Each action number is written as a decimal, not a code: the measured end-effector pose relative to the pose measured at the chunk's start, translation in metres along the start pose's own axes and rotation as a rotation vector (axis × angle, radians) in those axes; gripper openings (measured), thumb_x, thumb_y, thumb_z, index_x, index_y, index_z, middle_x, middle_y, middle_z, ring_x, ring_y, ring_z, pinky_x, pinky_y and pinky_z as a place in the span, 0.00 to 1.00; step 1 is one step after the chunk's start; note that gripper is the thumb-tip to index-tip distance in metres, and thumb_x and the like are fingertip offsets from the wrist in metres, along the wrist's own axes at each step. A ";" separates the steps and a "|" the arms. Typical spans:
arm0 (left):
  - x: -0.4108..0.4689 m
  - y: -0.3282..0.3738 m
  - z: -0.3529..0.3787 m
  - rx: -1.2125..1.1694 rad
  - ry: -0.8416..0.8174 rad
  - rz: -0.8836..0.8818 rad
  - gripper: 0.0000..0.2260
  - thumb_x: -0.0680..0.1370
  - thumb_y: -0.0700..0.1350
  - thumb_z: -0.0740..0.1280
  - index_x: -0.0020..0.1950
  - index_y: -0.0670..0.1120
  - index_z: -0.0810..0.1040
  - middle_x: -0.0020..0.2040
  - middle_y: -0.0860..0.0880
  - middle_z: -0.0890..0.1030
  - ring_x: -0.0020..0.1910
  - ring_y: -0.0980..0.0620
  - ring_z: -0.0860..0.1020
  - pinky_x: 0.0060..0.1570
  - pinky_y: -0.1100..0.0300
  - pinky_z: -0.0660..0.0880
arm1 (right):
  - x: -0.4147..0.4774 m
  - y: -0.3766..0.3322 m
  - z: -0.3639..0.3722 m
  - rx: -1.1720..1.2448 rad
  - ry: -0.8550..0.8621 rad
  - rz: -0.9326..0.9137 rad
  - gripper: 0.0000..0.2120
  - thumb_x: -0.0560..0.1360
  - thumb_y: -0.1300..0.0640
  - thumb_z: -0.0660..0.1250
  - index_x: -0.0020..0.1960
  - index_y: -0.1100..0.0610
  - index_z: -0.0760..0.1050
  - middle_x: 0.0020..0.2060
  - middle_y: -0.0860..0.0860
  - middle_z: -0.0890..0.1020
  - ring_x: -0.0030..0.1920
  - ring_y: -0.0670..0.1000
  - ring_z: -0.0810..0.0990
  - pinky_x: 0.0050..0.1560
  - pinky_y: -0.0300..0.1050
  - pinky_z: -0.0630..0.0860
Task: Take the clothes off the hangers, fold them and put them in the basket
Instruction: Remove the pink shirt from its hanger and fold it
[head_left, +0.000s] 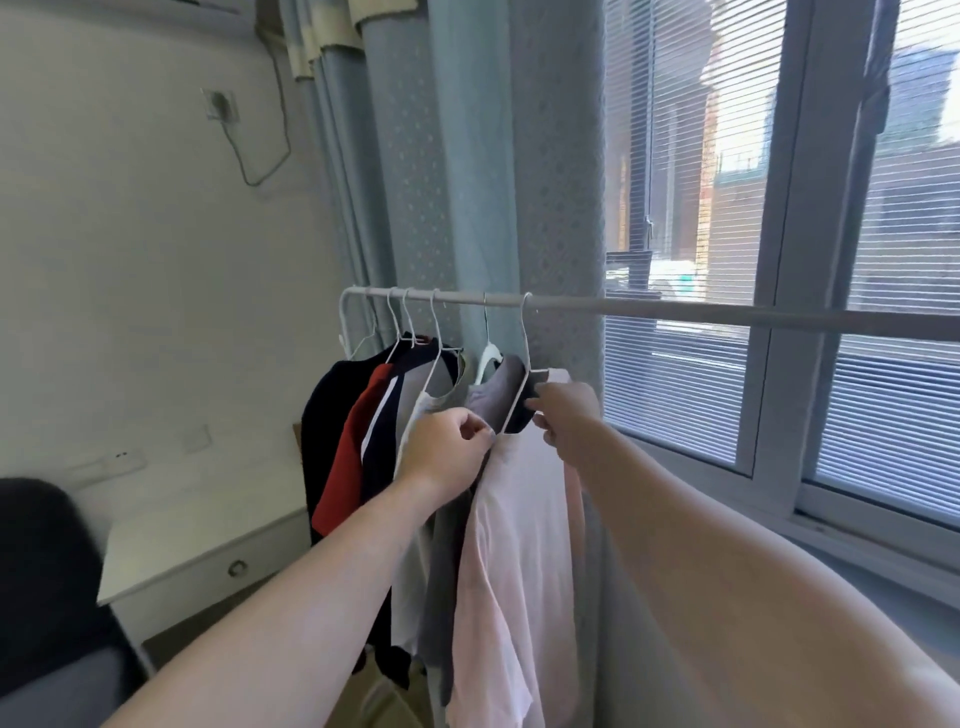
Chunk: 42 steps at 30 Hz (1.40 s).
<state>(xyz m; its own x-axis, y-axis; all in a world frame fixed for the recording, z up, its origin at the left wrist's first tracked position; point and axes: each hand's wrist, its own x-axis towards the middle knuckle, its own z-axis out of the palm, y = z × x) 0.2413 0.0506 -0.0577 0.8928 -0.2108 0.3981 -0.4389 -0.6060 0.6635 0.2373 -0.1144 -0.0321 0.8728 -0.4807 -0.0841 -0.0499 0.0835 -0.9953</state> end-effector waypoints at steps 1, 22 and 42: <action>-0.001 0.000 0.003 0.000 -0.028 -0.009 0.03 0.76 0.51 0.69 0.44 0.53 0.81 0.43 0.57 0.82 0.46 0.58 0.80 0.51 0.60 0.76 | 0.002 0.001 0.000 0.025 -0.023 0.006 0.05 0.78 0.63 0.61 0.44 0.57 0.73 0.40 0.54 0.78 0.29 0.48 0.73 0.25 0.37 0.68; -0.064 -0.021 -0.128 -0.063 0.325 0.188 0.14 0.78 0.59 0.67 0.44 0.51 0.84 0.37 0.54 0.82 0.38 0.57 0.79 0.40 0.57 0.73 | -0.117 -0.052 0.080 0.307 -0.148 -0.232 0.07 0.76 0.64 0.67 0.41 0.57 0.79 0.33 0.55 0.78 0.26 0.48 0.72 0.27 0.41 0.69; -0.174 -0.072 -0.265 0.072 0.509 0.095 0.06 0.77 0.48 0.72 0.46 0.49 0.87 0.40 0.56 0.85 0.42 0.63 0.79 0.43 0.72 0.73 | -0.259 0.009 0.204 0.329 -0.201 -0.004 0.16 0.80 0.55 0.62 0.34 0.56 0.75 0.31 0.50 0.79 0.27 0.50 0.69 0.27 0.42 0.65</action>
<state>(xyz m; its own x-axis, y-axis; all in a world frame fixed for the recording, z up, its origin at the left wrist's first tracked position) 0.0908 0.3340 -0.0064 0.6792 0.1214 0.7238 -0.4913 -0.6574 0.5714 0.1094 0.1889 -0.0088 0.9522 -0.3032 -0.0368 0.0833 0.3738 -0.9238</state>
